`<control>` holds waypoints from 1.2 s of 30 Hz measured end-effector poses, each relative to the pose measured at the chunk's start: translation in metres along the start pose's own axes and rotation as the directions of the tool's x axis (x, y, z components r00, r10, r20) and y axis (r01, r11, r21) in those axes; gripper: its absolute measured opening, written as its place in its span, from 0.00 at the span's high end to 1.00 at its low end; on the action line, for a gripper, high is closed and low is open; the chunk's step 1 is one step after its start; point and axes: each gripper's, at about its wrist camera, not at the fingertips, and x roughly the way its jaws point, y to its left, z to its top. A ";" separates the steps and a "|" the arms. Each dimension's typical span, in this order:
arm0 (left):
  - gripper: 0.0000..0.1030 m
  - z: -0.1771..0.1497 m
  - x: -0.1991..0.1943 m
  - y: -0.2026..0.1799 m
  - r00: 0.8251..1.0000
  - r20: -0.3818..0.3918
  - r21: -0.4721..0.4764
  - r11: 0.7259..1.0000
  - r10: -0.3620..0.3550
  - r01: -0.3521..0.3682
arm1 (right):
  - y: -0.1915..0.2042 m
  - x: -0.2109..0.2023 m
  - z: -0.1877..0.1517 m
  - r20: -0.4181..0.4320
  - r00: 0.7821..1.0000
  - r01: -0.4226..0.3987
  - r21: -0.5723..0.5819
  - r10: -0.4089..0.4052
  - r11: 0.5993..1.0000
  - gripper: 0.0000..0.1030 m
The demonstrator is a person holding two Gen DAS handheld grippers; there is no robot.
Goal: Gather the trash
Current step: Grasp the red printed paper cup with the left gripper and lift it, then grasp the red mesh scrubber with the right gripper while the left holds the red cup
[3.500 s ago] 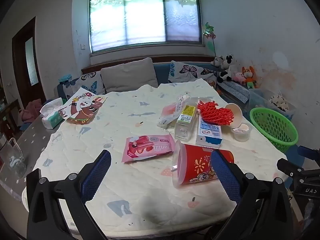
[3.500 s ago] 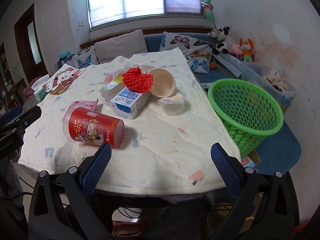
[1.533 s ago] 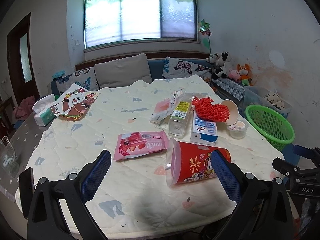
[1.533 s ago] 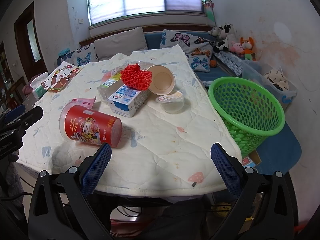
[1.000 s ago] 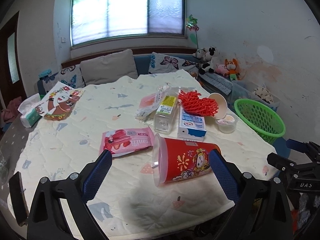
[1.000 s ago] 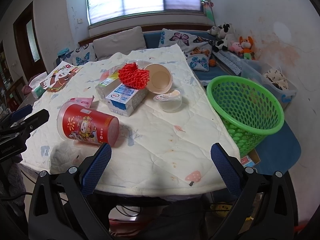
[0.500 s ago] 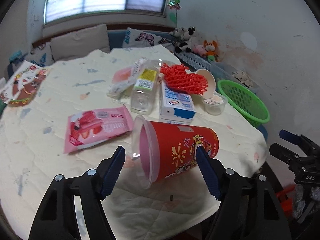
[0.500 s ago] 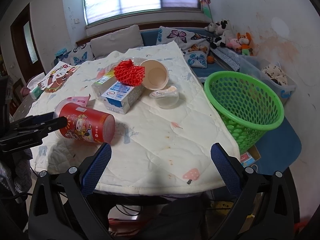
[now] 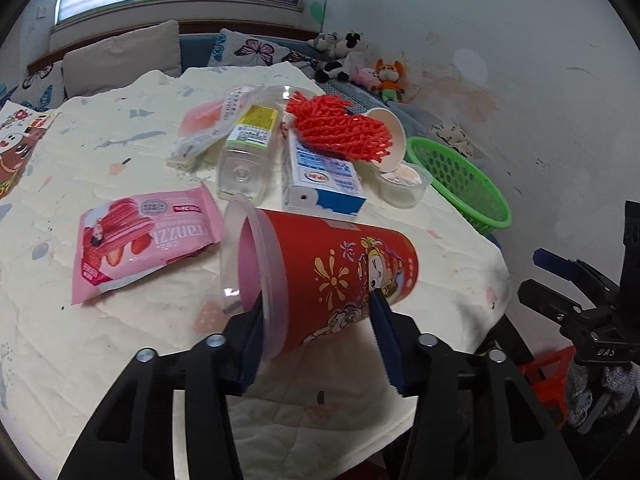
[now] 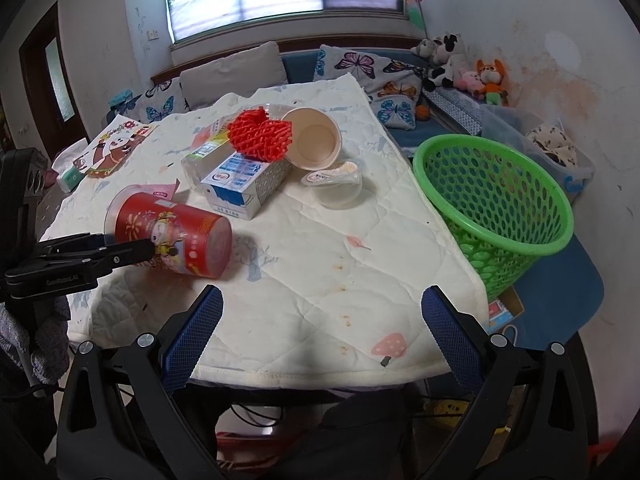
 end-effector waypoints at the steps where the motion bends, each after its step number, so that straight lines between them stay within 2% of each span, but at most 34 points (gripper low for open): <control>1: 0.59 0.000 0.000 -0.002 1.000 0.003 0.009 1.000 -0.004 0.004 | 0.000 0.001 0.000 -0.001 1.000 0.000 0.000 0.000 1.000 0.04; 6: 0.77 -0.002 -0.003 -0.010 0.999 0.016 0.034 0.999 -0.028 0.027 | 0.002 0.002 -0.001 -0.005 1.000 0.002 -0.001 -0.002 1.000 0.04; 11: 0.95 0.000 -0.011 -0.019 0.997 0.048 0.021 0.998 -0.058 0.057 | 0.001 0.001 -0.003 0.001 1.000 0.012 0.005 -0.012 1.000 0.04; 15: 0.95 0.004 -0.022 -0.031 0.995 0.103 0.057 0.998 0.014 -0.020 | -0.005 -0.003 -0.009 0.006 1.000 0.013 0.021 -0.013 1.000 0.04; 17: 0.95 0.004 -0.028 -0.041 0.986 0.150 0.094 0.991 0.078 -0.092 | -0.008 -0.003 -0.011 0.005 1.000 0.015 0.031 -0.015 0.999 0.04; 22: 0.95 0.002 -0.043 -0.052 0.967 0.226 0.129 0.980 0.119 -0.150 | -0.013 -0.002 -0.012 -0.002 1.000 0.015 0.046 -0.015 0.999 0.04; 28: 0.95 0.011 -0.053 -0.053 0.962 0.248 0.130 0.981 0.109 -0.145 | -0.014 0.002 -0.006 0.012 1.000 0.016 0.046 -0.017 0.999 0.04; 36: 0.95 0.024 -0.070 -0.039 0.955 0.274 0.074 0.987 0.118 -0.143 | -0.008 0.018 0.029 0.042 0.998 -0.037 -0.014 0.037 0.999 0.05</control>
